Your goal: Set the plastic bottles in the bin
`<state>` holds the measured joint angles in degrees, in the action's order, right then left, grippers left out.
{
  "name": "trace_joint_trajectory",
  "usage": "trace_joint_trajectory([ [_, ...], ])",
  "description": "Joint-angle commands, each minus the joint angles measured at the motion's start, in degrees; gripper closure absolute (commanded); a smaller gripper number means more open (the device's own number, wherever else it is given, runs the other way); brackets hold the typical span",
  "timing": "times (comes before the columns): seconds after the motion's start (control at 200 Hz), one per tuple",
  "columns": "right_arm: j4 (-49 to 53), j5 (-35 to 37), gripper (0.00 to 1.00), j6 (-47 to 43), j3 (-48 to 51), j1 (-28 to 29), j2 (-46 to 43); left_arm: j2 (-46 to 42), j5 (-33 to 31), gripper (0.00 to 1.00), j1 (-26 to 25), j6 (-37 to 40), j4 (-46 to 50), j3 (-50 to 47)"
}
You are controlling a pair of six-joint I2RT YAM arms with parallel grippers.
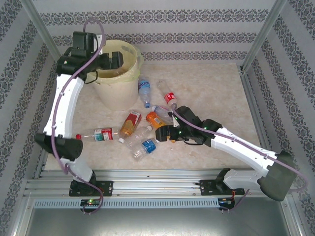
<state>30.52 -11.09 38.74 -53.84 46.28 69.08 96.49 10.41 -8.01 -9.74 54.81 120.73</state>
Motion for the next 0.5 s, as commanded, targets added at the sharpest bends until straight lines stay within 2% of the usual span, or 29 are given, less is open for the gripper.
trace_joint_trajectory([
  [0.0, -4.93, -4.94, 0.05, 0.66, 0.97, 0.56, -1.01, -6.89, 1.26, 0.00, -3.02, 4.40, 1.20, -7.24],
  [0.145, -2.40, -8.38, 0.02, -5.82, 1.29, 0.70, -3.98, -15.98, 4.35, 0.00, -6.63, 5.27, 1.77, -19.62],
  [0.26, 0.67, -8.79, 0.02, -8.03, 1.70, -0.11, -7.16, -21.64, 5.10, 0.01, -13.09, 7.83, 2.52, -27.72],
  [0.36, 2.34, -8.89, 0.02, -8.58, 2.05, -0.66, -9.81, -24.01, 7.04, 0.02, -18.40, 8.95, 3.07, -33.90],
  [0.495, 5.21, -5.62, 0.02, -8.29, 1.72, -1.48, -12.79, -24.33, 8.07, 0.07, -24.52, 9.45, 3.31, -40.86],
])
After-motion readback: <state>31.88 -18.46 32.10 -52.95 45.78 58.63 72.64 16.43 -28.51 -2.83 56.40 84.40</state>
